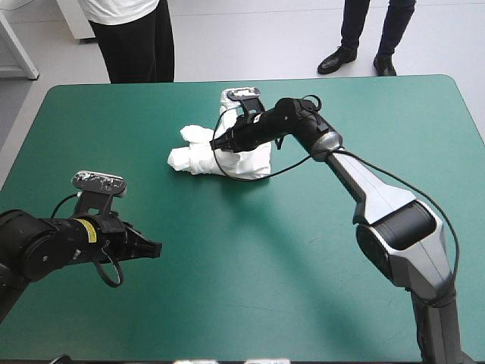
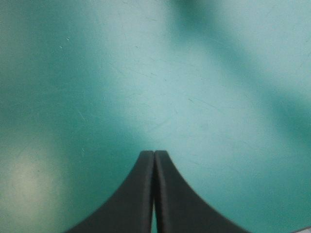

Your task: Fold the cloth

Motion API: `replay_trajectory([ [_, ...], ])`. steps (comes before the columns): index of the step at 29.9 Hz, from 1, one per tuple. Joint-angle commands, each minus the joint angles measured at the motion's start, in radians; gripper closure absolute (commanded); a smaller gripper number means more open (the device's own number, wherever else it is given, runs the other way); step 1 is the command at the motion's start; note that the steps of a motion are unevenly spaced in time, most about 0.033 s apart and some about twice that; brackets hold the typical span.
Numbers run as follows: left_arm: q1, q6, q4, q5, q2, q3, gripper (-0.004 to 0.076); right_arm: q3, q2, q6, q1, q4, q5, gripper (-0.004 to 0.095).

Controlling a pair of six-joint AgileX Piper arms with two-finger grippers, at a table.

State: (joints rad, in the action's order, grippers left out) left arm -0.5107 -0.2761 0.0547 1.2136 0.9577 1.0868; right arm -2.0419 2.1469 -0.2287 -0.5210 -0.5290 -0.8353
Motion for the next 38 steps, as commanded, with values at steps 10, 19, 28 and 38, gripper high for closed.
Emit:
replay_trajectory([
  [10, -0.002, -0.013, -0.072, -0.024, -0.012, 0.025, 0.0734, -0.326, 0.099, 0.065, -0.05, -0.024, -0.15, 0.0401],
  [19, -0.002, -0.013, -0.085, -0.026, -0.012, 0.025, 0.0734, -0.456, 0.095, 0.229, -0.048, 0.119, -0.261, 0.0354],
  [28, -0.002, -0.013, -0.089, -0.045, -0.012, 0.025, 0.0734, -0.484, 0.095, 0.301, 0.035, 0.222, -0.413, 0.0355],
  [38, -0.002, -0.013, -0.089, -0.08, -0.01, 0.025, 0.0734, -0.484, 0.116, 0.299, 0.148, 0.223, -0.413, 0.0355],
])
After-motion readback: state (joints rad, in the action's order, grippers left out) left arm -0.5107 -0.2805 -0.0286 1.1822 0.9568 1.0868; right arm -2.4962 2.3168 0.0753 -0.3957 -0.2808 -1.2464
